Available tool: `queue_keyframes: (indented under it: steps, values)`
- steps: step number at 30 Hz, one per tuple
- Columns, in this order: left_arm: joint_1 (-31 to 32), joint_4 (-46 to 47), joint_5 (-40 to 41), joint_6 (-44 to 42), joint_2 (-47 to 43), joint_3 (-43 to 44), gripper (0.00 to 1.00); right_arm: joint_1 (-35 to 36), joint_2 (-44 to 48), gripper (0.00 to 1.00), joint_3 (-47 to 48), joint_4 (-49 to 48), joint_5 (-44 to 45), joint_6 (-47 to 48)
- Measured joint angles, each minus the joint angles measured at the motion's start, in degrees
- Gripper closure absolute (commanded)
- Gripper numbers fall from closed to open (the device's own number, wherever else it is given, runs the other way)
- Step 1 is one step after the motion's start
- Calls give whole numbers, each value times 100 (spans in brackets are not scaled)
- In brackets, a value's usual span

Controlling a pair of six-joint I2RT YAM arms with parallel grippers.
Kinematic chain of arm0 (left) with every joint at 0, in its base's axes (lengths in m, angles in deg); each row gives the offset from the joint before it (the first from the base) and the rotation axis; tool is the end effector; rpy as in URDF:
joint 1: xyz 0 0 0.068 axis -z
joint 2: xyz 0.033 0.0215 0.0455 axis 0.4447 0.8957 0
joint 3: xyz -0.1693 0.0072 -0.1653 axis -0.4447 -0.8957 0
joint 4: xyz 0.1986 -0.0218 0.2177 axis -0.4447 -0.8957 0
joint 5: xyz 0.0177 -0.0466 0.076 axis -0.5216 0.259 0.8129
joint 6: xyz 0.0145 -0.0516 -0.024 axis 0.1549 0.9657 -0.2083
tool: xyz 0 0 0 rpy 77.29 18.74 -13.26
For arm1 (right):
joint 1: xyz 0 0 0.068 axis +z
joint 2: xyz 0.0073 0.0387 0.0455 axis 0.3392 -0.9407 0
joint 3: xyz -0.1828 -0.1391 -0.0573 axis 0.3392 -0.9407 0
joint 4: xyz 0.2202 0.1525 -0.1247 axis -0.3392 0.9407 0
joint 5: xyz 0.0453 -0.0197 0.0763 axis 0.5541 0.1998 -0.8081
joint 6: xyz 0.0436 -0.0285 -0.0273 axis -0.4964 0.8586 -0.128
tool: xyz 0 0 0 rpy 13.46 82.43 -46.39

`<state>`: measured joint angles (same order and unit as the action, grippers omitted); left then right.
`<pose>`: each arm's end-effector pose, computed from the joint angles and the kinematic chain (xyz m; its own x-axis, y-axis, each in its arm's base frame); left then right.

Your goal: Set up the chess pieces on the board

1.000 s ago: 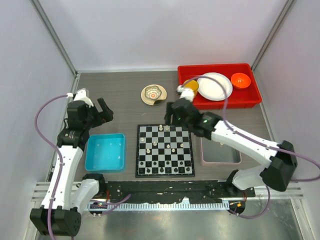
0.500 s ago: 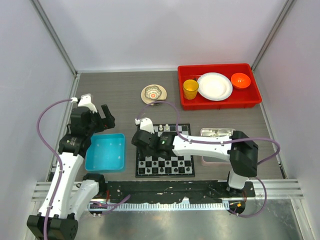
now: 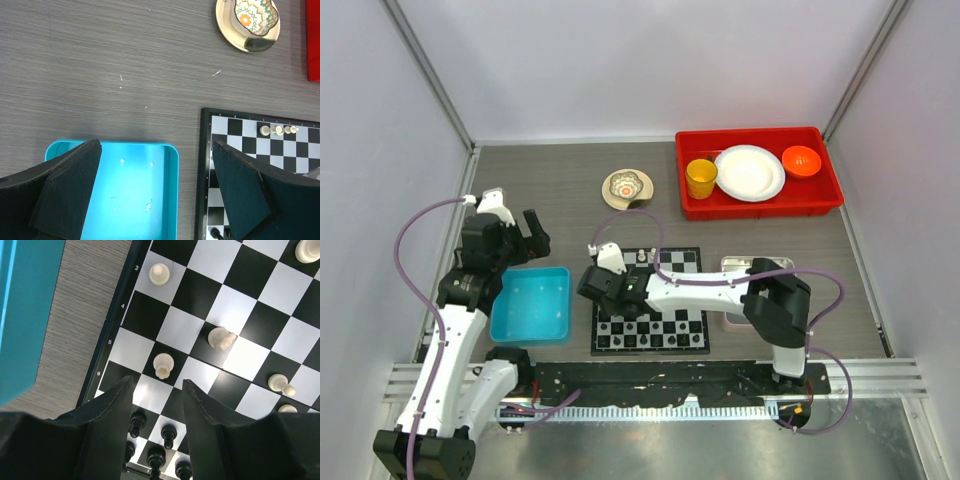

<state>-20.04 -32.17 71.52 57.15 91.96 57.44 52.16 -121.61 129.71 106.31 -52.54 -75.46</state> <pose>0.2366 -0.0245 0.2869 -0.5070 -0.2891 -0.8120 -0.1069 0.9559 -0.2736 0.1447 0.3868 0.1436 -0.7381 -0.3149 -0.5967 -0.4154 0.9090 0.0342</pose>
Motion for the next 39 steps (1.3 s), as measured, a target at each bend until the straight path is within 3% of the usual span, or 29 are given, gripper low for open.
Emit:
queue_keyframes:
  steps: [10, 31, 39]
  values:
    - [7, 0, -4, -9, 2, 0, 2, -122, -144, 55, 127, 20, 59, 4]
    - [7, 0, -7, -87, 2, 0, 2, -243, -398, 70, 127, -28, -146, 7]
    - [7, 0, -11, -90, 2, 0, 2, -243, -398, 65, 129, -68, -199, 11]
